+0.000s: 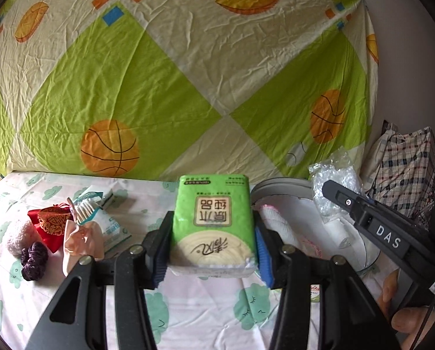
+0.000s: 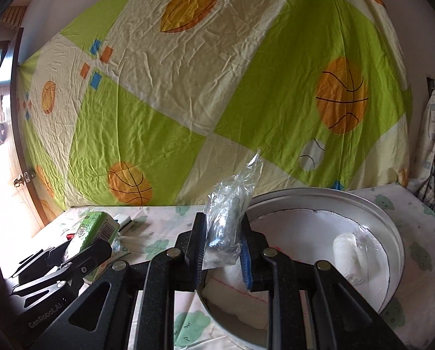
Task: Organize soft objects
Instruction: 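Carry the plastic bag with the right gripper while the left gripper carries the tissue pack over the tin, then release the plastic bag into the tin while the left gripper drops the tissue pack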
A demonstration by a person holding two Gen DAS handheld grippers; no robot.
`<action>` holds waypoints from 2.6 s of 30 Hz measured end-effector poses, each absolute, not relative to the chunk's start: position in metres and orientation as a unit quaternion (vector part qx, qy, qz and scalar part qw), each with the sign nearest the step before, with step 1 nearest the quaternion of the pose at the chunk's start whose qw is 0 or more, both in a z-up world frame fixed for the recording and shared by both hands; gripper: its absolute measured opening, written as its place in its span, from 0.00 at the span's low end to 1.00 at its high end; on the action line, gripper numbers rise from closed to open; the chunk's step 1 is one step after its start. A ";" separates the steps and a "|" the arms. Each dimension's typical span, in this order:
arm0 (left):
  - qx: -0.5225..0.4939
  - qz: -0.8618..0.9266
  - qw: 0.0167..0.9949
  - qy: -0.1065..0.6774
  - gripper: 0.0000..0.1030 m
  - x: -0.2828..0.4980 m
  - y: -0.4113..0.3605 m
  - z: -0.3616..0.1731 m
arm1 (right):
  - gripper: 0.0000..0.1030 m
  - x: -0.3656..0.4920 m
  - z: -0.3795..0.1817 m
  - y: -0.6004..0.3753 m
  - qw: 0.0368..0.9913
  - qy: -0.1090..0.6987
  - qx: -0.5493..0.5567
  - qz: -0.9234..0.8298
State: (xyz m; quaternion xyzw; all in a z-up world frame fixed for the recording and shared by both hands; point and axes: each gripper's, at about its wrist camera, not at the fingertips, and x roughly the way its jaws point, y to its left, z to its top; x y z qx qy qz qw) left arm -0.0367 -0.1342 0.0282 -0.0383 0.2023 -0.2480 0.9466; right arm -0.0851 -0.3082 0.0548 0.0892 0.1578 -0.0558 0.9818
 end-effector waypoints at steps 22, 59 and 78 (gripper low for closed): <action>-0.019 -0.275 0.936 0.218 0.47 -0.031 -0.226 0.025 | 0.22 -0.087 0.050 -0.383 0.970 0.171 0.091 -0.147; 0.009 -0.267 0.925 0.271 0.47 -0.006 -0.285 -0.002 | 0.22 -0.058 0.018 -0.430 0.937 0.248 0.056 -0.238; 0.020 -0.220 0.946 0.236 0.91 -0.018 -0.279 0.004 | 0.31 -0.053 0.017 -0.430 0.936 0.269 0.058 -0.220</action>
